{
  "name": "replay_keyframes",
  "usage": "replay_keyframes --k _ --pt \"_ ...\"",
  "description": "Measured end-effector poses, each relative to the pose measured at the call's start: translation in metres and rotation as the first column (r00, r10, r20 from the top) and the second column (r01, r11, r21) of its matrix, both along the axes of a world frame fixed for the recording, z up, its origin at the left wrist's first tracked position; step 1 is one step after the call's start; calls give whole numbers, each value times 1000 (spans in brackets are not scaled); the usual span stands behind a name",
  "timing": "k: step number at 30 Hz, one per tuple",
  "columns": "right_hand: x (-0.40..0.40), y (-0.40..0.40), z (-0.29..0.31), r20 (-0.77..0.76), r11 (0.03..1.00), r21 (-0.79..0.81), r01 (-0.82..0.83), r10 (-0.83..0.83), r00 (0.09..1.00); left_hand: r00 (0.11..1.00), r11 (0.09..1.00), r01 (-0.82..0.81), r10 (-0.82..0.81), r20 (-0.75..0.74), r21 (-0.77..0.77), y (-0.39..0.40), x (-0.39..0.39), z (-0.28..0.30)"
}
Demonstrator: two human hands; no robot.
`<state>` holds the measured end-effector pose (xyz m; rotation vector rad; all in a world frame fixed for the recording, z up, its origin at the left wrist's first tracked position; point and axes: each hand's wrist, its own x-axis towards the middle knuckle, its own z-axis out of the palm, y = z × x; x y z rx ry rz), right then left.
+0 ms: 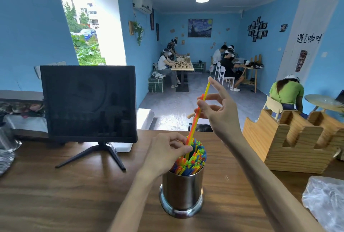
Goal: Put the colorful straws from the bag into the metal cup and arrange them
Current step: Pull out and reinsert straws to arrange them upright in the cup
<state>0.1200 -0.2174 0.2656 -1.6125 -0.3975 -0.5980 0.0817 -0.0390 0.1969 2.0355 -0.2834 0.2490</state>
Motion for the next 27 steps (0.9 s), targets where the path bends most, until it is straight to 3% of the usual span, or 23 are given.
replay_keyframes --k 2,5,7,9,15,17,20,23,25,27 --pt "-1 -2 3 64 999 -38 32 -29 998 998 1000 -17 17 55 13 1 2 0" --pt "-8 0 -1 148 993 -84 79 -66 987 987 990 -101 112 113 -102 9 7 -1" --pt "-10 4 -11 151 989 -125 82 -63 986 976 964 -186 204 80 -188 18 12 -4" --pt "-11 5 -24 125 989 -128 71 -55 991 971 958 -234 240 19 -167 26 18 -11" --pt "-11 -6 -26 133 985 157 71 -92 987 978 971 -210 206 -39 -117 29 22 -36" --pt "-11 -10 -22 145 980 180 83 -110 983 977 968 -215 212 -38 -129 28 22 -39" --pt "-15 -6 -31 118 994 -38 104 -98 988 973 962 -228 231 2 -151 28 22 -39" --pt "-22 6 -61 87 932 -344 114 -89 992 961 953 -264 272 40 -148 28 25 -36" --pt "-26 9 -77 55 848 -519 108 -92 994 951 950 -304 307 45 -74 25 33 -30" --pt "-27 7 -86 16 803 -588 97 -108 994 960 959 -280 281 -14 45 22 44 -24"
